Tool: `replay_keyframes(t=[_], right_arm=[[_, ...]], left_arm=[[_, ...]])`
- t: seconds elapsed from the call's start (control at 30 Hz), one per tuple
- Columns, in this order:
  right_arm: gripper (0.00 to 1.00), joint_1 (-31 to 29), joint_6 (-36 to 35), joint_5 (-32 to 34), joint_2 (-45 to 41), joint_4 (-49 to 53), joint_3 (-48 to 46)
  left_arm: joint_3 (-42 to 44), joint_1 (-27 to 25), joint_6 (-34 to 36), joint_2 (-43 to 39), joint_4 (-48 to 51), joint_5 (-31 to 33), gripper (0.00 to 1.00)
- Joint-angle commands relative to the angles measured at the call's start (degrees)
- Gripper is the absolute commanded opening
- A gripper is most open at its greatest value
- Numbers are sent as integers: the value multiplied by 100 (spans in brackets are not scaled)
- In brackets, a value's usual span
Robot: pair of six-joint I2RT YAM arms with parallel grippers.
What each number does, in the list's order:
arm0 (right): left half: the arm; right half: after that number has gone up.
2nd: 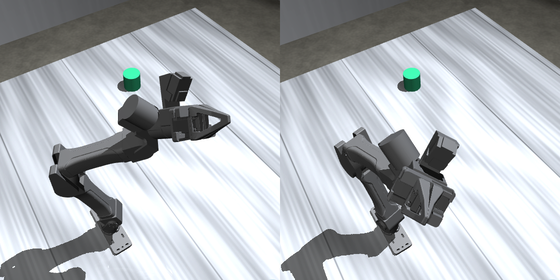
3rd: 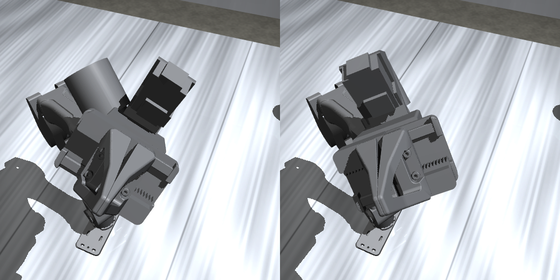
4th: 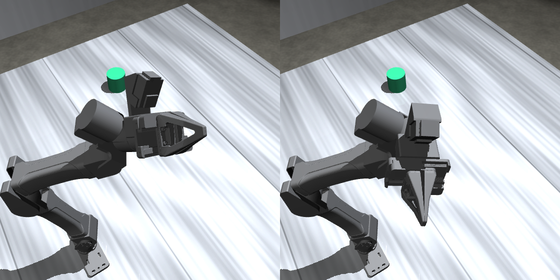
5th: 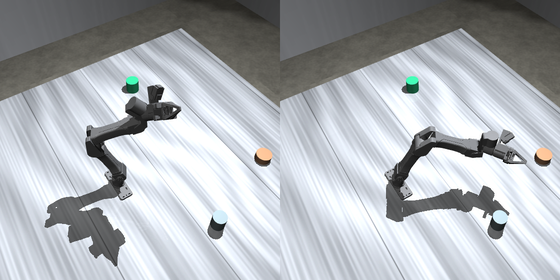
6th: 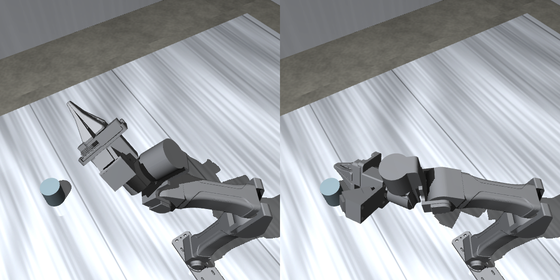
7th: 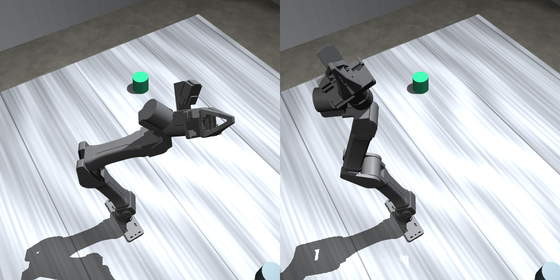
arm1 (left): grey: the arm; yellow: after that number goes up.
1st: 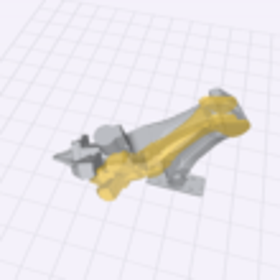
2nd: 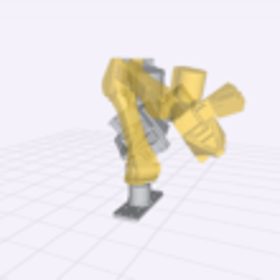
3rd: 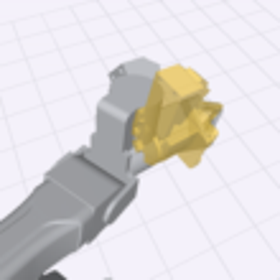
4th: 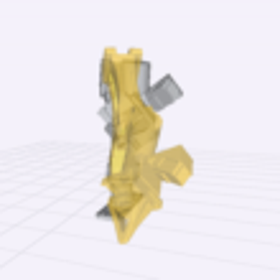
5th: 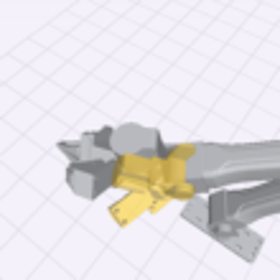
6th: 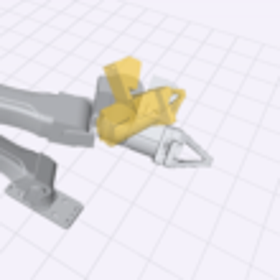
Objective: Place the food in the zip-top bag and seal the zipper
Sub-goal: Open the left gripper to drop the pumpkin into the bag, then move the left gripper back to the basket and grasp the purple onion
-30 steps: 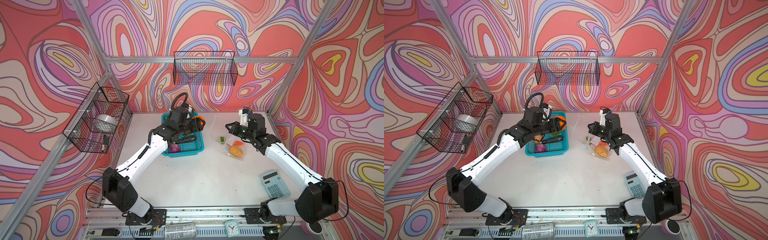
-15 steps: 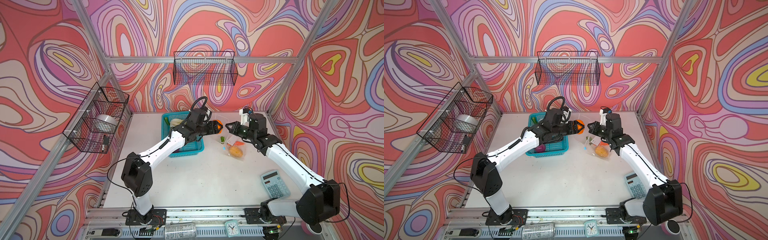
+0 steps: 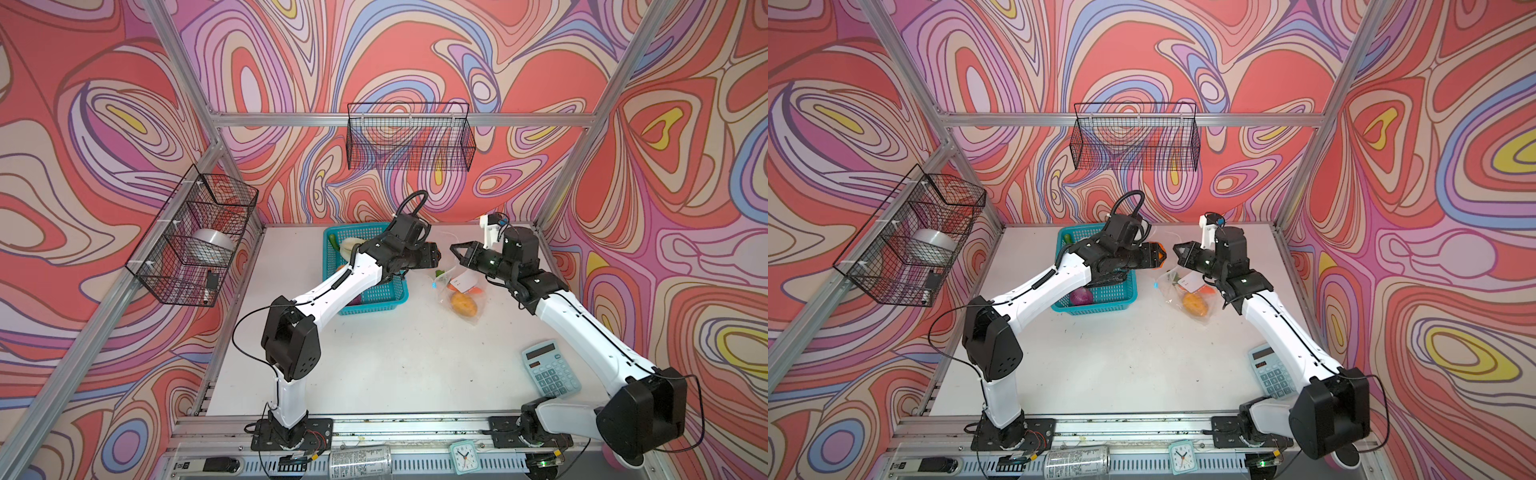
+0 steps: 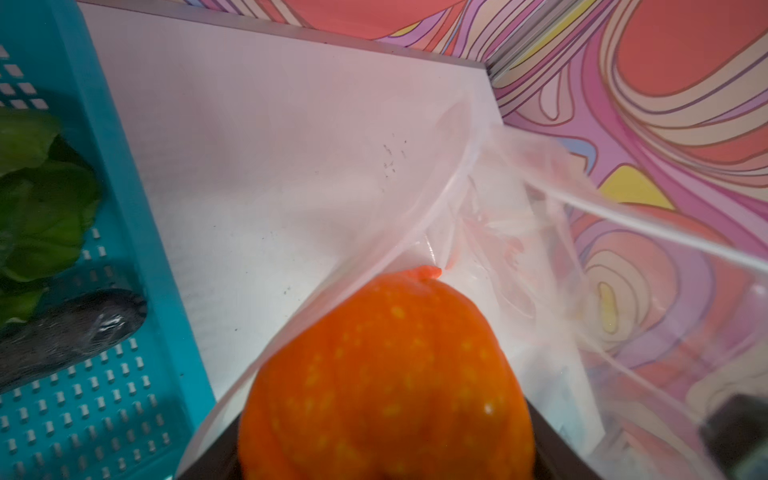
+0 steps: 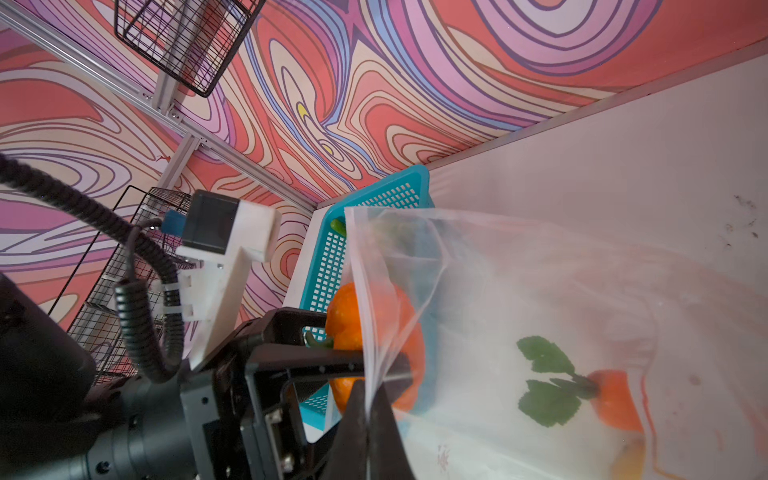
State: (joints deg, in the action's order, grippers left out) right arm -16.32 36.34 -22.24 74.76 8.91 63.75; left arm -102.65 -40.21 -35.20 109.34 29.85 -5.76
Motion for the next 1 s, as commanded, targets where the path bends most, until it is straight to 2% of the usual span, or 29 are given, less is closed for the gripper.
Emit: replay_keyframes(t=[0.0, 0.23, 0.37, 0.43, 0.77, 0.97], right_arm=[[0, -26, 30, -162, -27, -269, -79], [0, -26, 112, -220, 69, -382, -90], [0, -28, 115, -216, 93, -376, -70], [0, -25, 106, -211, 95, -373, -68], [0, -26, 90, -132, 93, -325, -85], [0, -21, 56, -20, 60, -243, -105]], left_arm=[[-220, -56, 285, 175, 755, 465, 68], [-259, -59, 276, 212, 849, 425, 76], [-281, -52, 266, 185, 856, 420, 88], [-303, -58, 244, 170, 850, 377, 99], [-360, -58, 199, -228, 720, 186, 100], [157, -49, 249, -930, 175, 446, 100]])
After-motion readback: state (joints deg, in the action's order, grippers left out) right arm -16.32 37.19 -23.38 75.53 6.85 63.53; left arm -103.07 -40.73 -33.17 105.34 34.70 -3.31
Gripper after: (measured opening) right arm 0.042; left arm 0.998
